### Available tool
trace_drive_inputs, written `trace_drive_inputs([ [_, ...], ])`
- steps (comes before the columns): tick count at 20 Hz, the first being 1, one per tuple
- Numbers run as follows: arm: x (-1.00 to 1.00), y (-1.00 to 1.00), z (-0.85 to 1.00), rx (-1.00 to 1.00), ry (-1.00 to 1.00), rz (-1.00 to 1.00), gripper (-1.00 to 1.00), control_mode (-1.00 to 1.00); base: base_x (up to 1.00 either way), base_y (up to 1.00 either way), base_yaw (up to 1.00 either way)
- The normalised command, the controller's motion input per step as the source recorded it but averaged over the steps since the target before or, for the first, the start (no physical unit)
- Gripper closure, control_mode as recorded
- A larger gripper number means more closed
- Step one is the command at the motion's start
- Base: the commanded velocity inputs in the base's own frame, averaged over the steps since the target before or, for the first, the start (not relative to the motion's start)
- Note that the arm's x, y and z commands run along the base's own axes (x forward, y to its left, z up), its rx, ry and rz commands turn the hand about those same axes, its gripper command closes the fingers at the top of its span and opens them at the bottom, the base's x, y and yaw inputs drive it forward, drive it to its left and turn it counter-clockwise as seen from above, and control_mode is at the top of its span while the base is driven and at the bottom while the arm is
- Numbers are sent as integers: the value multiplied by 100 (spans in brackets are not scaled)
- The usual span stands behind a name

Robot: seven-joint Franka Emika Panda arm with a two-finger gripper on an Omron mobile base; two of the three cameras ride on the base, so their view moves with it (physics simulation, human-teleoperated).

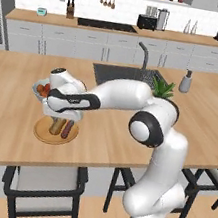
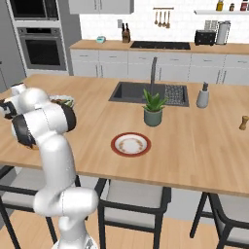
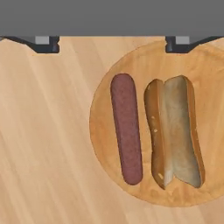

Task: Place one bun and one sausage from the bowl on each plate.

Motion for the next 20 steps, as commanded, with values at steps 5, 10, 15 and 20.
trace_drive_inputs([
  [5,-100,-100,63,6,-22,2,-100,-100,0,0,0],
  [10,-100,-100,63,4,-22,0,-100,-100,0,0,0],
  [15,-20,-20,13,1,-3,0,-100,100,-80,-80,2],
  [20,0,0,0,0,0,0,-100,100,-89,-100,1],
])
